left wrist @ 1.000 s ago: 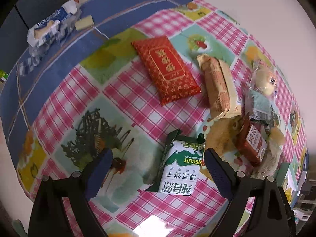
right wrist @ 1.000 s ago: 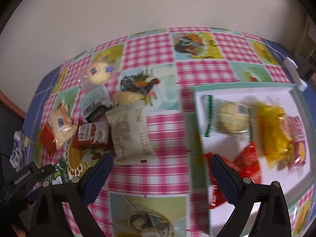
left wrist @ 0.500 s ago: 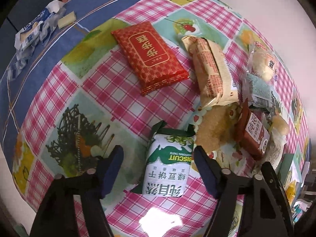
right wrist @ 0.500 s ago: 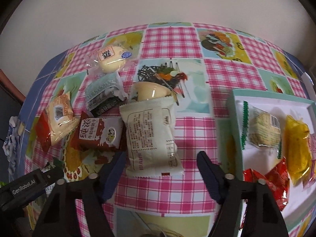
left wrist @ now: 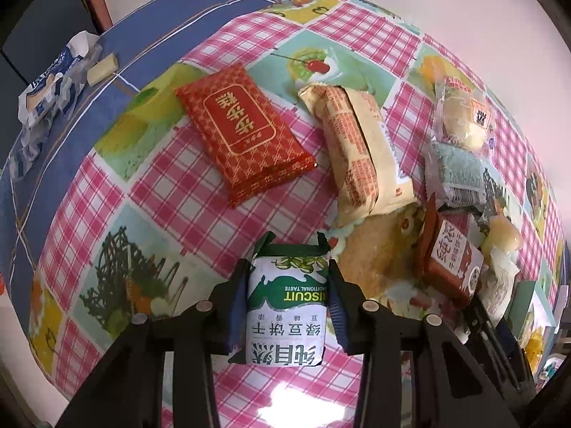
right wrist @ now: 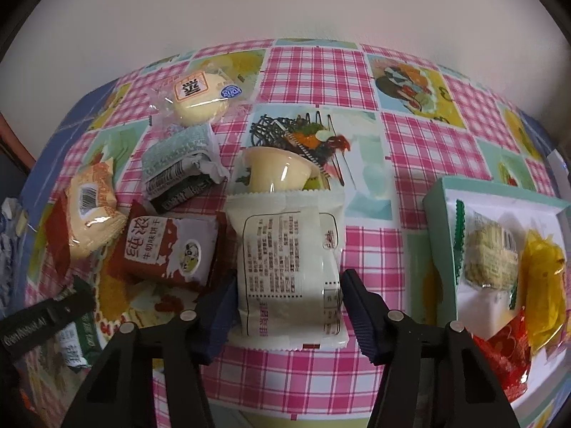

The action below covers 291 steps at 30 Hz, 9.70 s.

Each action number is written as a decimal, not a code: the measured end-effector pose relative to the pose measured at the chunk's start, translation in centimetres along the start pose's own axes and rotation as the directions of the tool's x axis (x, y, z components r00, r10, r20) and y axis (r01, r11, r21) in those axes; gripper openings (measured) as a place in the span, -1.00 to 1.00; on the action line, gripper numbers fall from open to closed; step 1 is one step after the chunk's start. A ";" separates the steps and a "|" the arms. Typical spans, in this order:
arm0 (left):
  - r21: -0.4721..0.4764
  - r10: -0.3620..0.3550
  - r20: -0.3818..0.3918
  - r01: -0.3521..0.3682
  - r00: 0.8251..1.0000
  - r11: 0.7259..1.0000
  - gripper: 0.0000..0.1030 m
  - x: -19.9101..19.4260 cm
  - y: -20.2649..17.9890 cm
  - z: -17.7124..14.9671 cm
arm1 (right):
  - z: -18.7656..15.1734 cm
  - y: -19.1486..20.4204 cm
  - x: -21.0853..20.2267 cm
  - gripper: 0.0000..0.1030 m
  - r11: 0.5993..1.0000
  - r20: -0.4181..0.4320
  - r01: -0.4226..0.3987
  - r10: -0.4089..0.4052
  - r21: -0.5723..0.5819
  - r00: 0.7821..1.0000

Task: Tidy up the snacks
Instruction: 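Grasp the white packet with the right gripper while the left grasps the green-white biscuit box, then carry the white packet into the tray with the right gripper while the left releases the biscuit box there, then move both open grippers back from the tray to the snack pile, then grasp the red-white milk biscuit bag with the right gripper while the left grasps the red packet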

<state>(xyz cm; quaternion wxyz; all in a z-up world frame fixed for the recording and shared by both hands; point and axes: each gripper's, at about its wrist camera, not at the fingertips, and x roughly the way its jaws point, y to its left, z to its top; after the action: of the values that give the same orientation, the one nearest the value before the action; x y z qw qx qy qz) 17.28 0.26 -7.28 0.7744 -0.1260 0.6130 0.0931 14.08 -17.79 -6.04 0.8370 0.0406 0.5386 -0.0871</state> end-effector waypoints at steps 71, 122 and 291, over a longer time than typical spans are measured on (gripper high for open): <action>0.546 -0.349 0.016 0.284 0.937 0.788 -0.20 -10.5 -20.8 -12.9 | -3.0 -28.7 -11.3 0.06 0.795 -0.058 0.305 -0.325 0.525 0.944; 0.347 -0.119 0.130 0.067 0.984 0.935 0.80 -8.7 -14.3 -8.8 | -4.2 -27.7 -9.6 0.96 0.818 -0.031 0.090 -0.089 0.568 0.996; 0.006 0.065 0.111 -0.066 0.992 0.998 -0.02 -2.6 3.8 2.8 | 1.7 -1.3 -2.3 0.24 0.995 -0.127 0.036 -0.024 0.094 0.992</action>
<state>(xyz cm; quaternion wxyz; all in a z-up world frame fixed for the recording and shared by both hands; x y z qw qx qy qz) 18.10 4.76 -4.44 0.8043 -0.0968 0.5733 0.1224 14.41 -19.15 -3.18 0.7970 0.0780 0.5861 -0.1228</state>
